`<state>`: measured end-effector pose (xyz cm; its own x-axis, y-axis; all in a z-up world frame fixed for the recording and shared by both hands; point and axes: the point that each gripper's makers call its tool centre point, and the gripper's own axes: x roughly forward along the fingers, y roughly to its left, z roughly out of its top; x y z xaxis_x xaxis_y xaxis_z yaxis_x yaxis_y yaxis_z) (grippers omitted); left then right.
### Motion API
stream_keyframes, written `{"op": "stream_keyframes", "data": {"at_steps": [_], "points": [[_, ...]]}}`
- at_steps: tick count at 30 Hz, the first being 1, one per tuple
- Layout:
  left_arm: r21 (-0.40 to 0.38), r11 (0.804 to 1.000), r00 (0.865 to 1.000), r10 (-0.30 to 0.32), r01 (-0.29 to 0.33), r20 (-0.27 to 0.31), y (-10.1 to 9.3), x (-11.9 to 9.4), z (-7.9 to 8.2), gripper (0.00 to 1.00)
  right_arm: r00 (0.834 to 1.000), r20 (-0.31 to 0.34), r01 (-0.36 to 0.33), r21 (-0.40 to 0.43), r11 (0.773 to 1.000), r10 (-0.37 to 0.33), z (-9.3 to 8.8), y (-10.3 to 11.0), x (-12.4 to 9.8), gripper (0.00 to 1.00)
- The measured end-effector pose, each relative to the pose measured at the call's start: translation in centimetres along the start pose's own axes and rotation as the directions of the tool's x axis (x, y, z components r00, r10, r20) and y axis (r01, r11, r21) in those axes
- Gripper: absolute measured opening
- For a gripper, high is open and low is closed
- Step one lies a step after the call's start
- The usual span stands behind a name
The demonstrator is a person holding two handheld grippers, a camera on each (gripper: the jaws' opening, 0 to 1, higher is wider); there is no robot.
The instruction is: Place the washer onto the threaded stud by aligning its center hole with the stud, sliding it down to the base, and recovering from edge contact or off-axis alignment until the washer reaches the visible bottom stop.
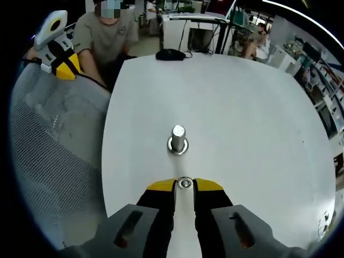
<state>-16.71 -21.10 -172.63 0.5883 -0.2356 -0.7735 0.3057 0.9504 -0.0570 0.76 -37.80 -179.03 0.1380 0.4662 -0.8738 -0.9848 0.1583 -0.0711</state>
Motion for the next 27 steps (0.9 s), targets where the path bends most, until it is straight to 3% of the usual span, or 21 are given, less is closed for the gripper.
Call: {"op": "stream_keyframes", "data": {"at_steps": [11,14,18,27], "points": [[-0.004,1.0,1.0,0.004,-0.004,0.0,0.0,0.0,0.0,0.03,1.0,-0.007,-0.009,-0.007,1.0,0.009,0.1,0.1,0.2,0.13],[-0.006,1.0,1.0,0.005,-0.005,-0.001,0.1,0.0,0.0,0.03,1.0,0.007,-0.016,-0.005,1.0,0.016,0.5,0.0,0.1,0.03],[-0.006,1.0,1.0,0.006,-0.006,-0.002,0.1,0.0,-0.1,0.03,1.0,-0.005,-0.014,-0.031,0.999,0.014,0.2,-0.1,0.3,0.04],[-0.005,1.0,1.0,0.008,-0.008,-0.003,0.1,0.0,-0.1,0.03,0.996,0.085,0.02,0.033,0.999,-0.023,1.3,-1.1,-1.3,0.05]]}}
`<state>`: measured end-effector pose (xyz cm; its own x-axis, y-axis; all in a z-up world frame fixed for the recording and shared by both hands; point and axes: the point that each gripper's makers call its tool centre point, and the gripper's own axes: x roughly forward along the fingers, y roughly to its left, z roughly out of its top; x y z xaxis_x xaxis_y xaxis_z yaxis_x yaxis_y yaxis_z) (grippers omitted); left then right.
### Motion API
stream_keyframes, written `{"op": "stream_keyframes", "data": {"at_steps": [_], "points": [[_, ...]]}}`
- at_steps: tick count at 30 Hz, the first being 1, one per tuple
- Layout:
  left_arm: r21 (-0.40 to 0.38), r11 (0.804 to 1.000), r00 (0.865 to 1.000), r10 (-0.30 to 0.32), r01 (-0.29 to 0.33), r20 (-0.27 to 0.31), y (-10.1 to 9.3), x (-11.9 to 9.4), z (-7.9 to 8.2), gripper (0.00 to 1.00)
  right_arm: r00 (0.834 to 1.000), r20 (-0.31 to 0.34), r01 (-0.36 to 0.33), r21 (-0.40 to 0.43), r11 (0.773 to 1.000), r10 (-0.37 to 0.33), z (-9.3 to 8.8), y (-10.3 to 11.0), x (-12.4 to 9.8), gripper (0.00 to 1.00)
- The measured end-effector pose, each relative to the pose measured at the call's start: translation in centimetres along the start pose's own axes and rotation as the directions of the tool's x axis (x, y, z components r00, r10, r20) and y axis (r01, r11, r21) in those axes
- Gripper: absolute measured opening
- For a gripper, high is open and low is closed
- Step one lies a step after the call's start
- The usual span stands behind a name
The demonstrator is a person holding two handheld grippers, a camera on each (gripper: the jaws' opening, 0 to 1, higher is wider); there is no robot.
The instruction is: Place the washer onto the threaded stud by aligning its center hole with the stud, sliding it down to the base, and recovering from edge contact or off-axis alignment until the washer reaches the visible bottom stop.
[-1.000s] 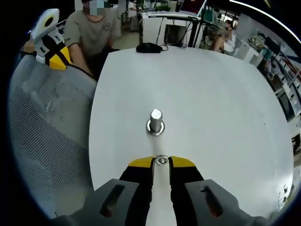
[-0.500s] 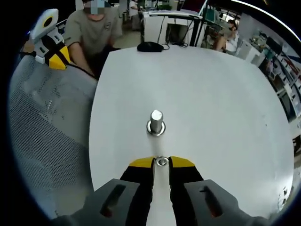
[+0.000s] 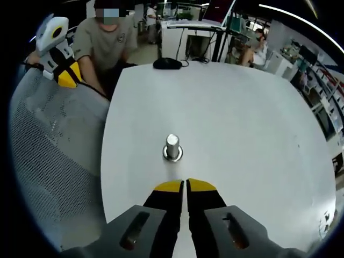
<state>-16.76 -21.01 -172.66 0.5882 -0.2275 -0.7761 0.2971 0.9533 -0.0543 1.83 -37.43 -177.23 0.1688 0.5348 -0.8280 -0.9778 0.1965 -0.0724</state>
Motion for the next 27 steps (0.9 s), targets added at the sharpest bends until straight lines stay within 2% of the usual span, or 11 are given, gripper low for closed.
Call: {"op": "stream_keyframes", "data": {"at_steps": [3,9,23,27], "points": [[0.0,1.0,1.0,0.0,0.0,0.0,0.0,0.0,0.0,0.03,1.0,0.01,-0.008,0.021,1.0,0.008,0.0,0.0,-0.2,0.06],[-0.001,1.0,1.0,0.001,-0.001,0.0,0.0,0.0,0.0,0.03,1.0,-0.011,-0.022,0.021,1.0,0.022,-0.8,0.8,0.3,0.06],[-0.001,1.0,1.0,-0.002,0.002,-0.001,0.0,0.0,0.0,0.03,0.997,-0.069,-0.039,-0.025,0.999,0.037,-1.7,1.6,1.2,0.07],[0.0,1.0,1.0,-0.003,0.003,-0.001,0.0,0.0,0.0,0.03,0.997,-0.064,-0.036,-0.024,0.999,0.034,-1.5,1.6,1.1,0.07]]}}
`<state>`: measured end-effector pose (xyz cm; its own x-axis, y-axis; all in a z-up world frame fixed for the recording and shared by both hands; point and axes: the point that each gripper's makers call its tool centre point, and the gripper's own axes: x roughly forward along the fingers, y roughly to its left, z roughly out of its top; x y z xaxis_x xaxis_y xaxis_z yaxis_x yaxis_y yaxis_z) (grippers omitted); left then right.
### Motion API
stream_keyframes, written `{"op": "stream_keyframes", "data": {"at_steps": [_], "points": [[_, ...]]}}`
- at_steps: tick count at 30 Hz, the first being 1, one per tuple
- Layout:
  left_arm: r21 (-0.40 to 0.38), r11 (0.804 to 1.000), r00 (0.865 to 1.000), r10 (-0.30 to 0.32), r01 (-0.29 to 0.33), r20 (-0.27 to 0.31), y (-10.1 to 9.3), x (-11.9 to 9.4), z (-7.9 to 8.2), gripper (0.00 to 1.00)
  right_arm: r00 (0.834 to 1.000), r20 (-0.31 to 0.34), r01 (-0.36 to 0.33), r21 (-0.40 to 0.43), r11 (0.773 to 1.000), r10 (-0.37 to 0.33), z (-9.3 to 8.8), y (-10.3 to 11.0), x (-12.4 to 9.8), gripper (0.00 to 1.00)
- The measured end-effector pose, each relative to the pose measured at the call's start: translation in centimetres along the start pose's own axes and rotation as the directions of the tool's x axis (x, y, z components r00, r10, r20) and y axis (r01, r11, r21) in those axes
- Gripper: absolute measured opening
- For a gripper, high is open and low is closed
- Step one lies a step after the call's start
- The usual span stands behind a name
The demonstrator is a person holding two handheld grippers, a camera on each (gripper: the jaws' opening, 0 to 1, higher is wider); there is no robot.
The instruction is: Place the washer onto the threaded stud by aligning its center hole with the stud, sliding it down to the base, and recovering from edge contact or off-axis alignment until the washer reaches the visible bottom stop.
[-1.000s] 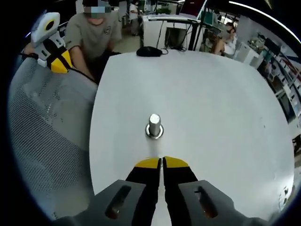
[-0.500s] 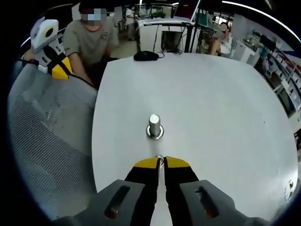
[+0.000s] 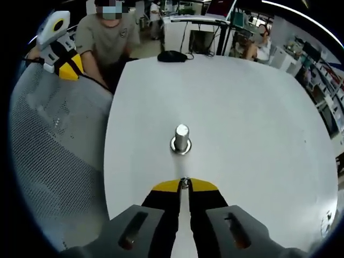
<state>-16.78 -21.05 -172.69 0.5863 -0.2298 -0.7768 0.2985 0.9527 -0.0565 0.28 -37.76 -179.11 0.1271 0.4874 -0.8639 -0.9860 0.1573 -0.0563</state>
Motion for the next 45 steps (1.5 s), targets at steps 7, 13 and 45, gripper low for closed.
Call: {"op": "stream_keyframes", "data": {"at_steps": [7,13,45], "points": [[0.002,1.0,1.0,-0.002,0.002,-0.002,0.0,0.0,0.0,0.03,1.0,-0.002,-0.004,0.001,1.0,0.004,-0.1,-0.2,0.0,0.07],[0.004,1.0,1.0,-0.003,0.003,-0.001,0.0,0.1,0.0,0.03,1.0,0.003,0.003,0.001,1.0,-0.003,0.0,-0.1,0.0,0.07],[0.003,1.0,1.0,-0.004,0.004,0.01,0.0,0.0,0.2,0.03,0.998,-0.029,0.054,0.071,0.996,-0.052,-1.6,-3.1,-0.4,0.1]]}}
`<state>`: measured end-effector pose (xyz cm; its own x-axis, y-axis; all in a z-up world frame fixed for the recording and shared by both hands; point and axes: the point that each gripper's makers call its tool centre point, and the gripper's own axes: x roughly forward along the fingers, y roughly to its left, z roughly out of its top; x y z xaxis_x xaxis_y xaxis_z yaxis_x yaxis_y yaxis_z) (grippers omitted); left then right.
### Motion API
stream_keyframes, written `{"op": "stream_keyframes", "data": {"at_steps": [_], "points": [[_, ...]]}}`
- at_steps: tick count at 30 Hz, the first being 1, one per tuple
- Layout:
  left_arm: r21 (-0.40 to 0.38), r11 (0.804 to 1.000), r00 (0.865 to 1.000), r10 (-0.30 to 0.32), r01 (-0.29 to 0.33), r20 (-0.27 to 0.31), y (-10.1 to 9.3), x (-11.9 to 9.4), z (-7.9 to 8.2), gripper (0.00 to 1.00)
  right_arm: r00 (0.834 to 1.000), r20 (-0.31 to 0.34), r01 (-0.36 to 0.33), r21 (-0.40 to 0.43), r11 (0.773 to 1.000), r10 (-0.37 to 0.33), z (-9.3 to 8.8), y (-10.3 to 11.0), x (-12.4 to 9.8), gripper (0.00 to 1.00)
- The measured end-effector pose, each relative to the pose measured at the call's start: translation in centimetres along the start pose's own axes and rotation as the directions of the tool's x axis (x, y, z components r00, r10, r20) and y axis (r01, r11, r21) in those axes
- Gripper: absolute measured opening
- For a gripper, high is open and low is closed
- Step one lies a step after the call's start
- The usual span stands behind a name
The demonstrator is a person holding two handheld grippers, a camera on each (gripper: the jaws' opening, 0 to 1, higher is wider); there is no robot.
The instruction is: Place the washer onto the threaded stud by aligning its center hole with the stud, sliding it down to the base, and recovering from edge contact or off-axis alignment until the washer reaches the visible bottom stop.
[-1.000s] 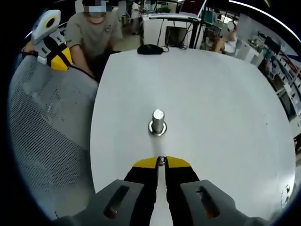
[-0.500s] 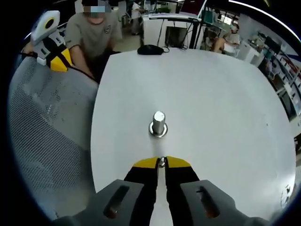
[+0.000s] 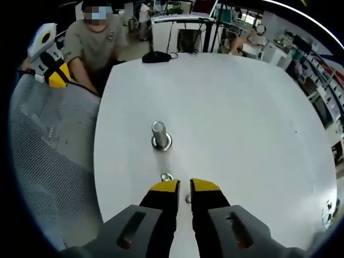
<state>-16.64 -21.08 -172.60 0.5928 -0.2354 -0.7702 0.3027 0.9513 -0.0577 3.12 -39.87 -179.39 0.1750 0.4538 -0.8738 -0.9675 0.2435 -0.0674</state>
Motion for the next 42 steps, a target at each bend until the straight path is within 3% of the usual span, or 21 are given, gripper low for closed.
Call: {"op": "stream_keyframes", "data": {"at_steps": [13,29,38,42], "points": [[-0.003,1.0,1.0,0.004,-0.004,-0.001,0.0,0.0,0.0,0.03,0.987,-0.151,-0.051,0.031,0.998,0.055,-4.2,-0.1,2.2,0.16],[-0.004,1.0,1.0,0.003,-0.003,-0.011,0.0,0.0,-0.2,0.03,0.973,-0.215,-0.071,0.046,0.996,0.079,-5.6,-0.6,3.9,0.19],[-0.004,1.0,1.0,0.002,-0.003,-0.015,0.0,0.1,-0.2,0.03,0.975,-0.209,-0.071,0.055,0.996,0.081,-5.5,-1.1,4.1,0.17],[-0.004,1.0,1.0,0.002,-0.002,-0.018,0.0,0.1,-0.2,0.03,0.975,-0.216,-0.052,0.018,0.998,0.055,-5.4,-1.0,4.1,0.16]]}}
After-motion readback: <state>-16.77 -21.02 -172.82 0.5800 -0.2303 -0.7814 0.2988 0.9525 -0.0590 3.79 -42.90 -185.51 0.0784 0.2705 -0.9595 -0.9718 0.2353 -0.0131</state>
